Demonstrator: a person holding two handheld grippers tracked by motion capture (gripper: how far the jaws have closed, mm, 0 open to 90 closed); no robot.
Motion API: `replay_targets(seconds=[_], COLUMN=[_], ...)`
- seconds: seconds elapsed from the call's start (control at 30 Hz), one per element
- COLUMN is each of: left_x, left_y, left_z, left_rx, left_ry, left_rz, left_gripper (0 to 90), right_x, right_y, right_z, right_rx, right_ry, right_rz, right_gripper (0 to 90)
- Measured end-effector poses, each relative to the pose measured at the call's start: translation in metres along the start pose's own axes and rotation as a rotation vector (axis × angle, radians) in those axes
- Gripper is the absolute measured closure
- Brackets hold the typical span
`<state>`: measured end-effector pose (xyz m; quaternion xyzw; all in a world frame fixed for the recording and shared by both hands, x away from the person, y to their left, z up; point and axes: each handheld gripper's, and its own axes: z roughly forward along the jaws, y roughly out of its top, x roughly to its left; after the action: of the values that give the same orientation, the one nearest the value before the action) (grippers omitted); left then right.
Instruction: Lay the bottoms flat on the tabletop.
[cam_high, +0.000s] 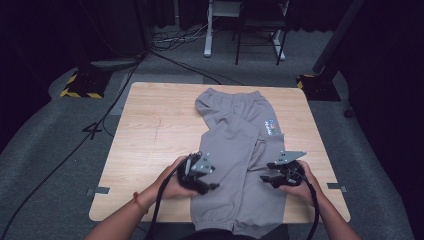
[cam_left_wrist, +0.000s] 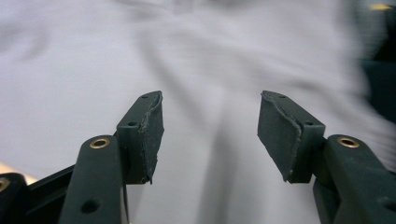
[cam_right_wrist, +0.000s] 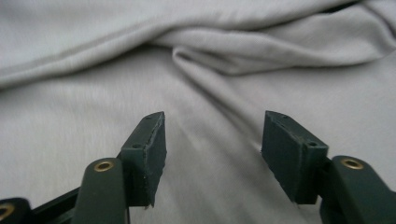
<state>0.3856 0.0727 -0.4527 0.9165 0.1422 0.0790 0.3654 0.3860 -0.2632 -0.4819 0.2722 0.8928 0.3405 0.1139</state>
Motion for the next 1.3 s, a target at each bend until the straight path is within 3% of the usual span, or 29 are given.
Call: replay_targets(seconds=[0.07, 0.13, 0.2, 0.3, 0.37, 0.43, 0.57, 0.63, 0.8, 1.03, 1.2, 1.3], left_x=[0.022, 0.043, 0.054, 0.061, 0.064, 0.063, 0.054, 0.047, 0.034, 0.012, -0.009, -0.02], left_y=[0.007, 0.015, 0.019, 0.015, 0.008, 0.0, -0.017, -0.029, -0.059, -0.095, -0.105, -0.107], left_z=[0.018, 0.038, 0.052, 0.066, 0.063, 0.056, 0.035, 0.021, -0.005, -0.042, -0.059, -0.066], left_rx=[0.008, -0.002, 0.03, 0.101, 0.071, 0.072, 0.107, 0.118, 0.097, 0.116, 0.176, 0.215], left_ry=[0.016, 0.042, 0.087, 0.104, 0.071, 0.076, 0.091, 0.099, 0.081, 0.079, 0.063, 0.049], left_rz=[-0.057, -0.12, -0.115, -0.125, -0.164, -0.158, -0.129, -0.117, -0.17, -0.181, -0.169, -0.162], left_gripper=[40.9, 40.0, 39.6, 41.0, 43.4, 43.3, 43.3, 43.4, 43.3, 43.1, 42.2, 42.1], right_x=[-0.005, -0.012, -0.02, -0.025, -0.025, -0.022, -0.012, -0.006, 0.007, 0.017, 0.025, 0.027], right_y=[0.0, -0.002, -0.005, -0.011, -0.012, -0.012, -0.011, -0.013, -0.029, -0.051, -0.064, -0.066], right_z=[-0.001, -0.003, -0.002, 0.003, 0.001, -0.002, -0.005, -0.006, -0.02, -0.042, -0.056, -0.062], right_rx=[-0.011, -0.044, -0.062, -0.008, -0.002, 0.026, 0.069, 0.072, 0.079, 0.103, 0.131, 0.16], right_ry=[-0.062, -0.111, -0.125, -0.133, -0.127, -0.133, -0.149, -0.133, -0.114, -0.127, -0.125, -0.082], right_rz=[0.006, 0.041, 0.094, 0.093, 0.095, 0.077, 0.051, 0.056, 0.07, 0.094, 0.082, 0.073], right_gripper=[39.5, 39.2, 37.1, 34.6, 33.6, 31.2, 27.5, 27.2, 23.7, 21.5, 22.7, 24.9])
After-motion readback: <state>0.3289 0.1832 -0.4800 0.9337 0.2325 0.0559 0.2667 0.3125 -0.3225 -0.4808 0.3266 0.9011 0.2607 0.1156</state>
